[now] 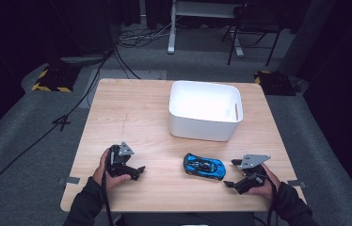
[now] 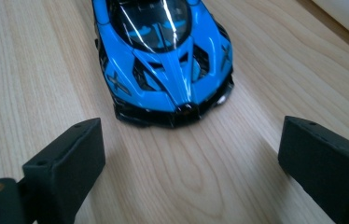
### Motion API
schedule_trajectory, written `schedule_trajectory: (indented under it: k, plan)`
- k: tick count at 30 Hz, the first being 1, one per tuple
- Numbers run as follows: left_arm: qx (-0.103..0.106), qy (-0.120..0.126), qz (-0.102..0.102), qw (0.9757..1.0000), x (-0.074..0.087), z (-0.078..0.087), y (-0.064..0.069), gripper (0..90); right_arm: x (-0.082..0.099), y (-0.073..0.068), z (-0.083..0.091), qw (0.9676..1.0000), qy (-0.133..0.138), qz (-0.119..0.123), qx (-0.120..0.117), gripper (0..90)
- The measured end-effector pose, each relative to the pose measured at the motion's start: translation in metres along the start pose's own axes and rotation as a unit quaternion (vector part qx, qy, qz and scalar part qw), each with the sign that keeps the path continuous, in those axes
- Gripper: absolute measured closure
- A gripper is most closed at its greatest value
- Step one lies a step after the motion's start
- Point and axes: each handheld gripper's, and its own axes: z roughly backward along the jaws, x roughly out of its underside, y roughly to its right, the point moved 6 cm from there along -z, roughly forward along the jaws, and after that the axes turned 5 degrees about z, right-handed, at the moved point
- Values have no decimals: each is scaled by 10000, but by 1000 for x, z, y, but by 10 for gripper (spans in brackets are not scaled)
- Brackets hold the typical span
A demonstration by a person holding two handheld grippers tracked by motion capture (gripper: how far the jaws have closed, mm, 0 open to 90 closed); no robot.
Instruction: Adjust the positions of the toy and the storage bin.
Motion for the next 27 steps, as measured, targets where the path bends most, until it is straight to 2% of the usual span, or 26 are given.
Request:
schedule_trajectory:
  k: [6,7,12,15,16,17,18,19,20,22,24,25,27]
  plan:
    - [7,1,4,10000,0,0,0,2,-10,-1,-11,9999,-17,95,-68,31]
    - [6,0,2,10000,0,0,0,2,-12,-2,-14,9999,-96,94,-76,10]
    - [4,0,2,10000,0,0,0,2,-17,-2,-19,9997,-147,161,-119,6]
    - [7,0,3,10000,0,0,0,2,-21,-4,-23,9997,-98,144,-178,5]
    - [7,1,5,10000,0,0,0,2,-22,-3,-25,9995,-70,231,-226,5]
    - [6,0,2,10000,0,0,0,3,-22,-3,-25,9996,-129,143,-224,5]
    - [7,1,3,10000,0,0,0,3,-23,-1,-26,9991,-127,331,-225,5]
    - [7,1,3,10000,0,0,0,2,-24,-3,-26,9993,-161,202,-258,5]
    - [7,0,2,10000,0,0,0,2,-24,-2,-28,9991,-165,279,-284,5]
    - [5,2,0,10000,0,0,0,3,-27,-3,-30,9991,-140,253,-308,6]
    - [-13,9,-11,10000,0,0,0,4,-28,0,-31,9989,-168,335,-289,6]
    - [71,-3,46,10000,0,-1,2,5,-30,-1,-33,9985,-207,378,-335,6]
    - [42,4,26,10000,0,0,1,5,-32,-1,-36,9983,-185,429,-354,6]
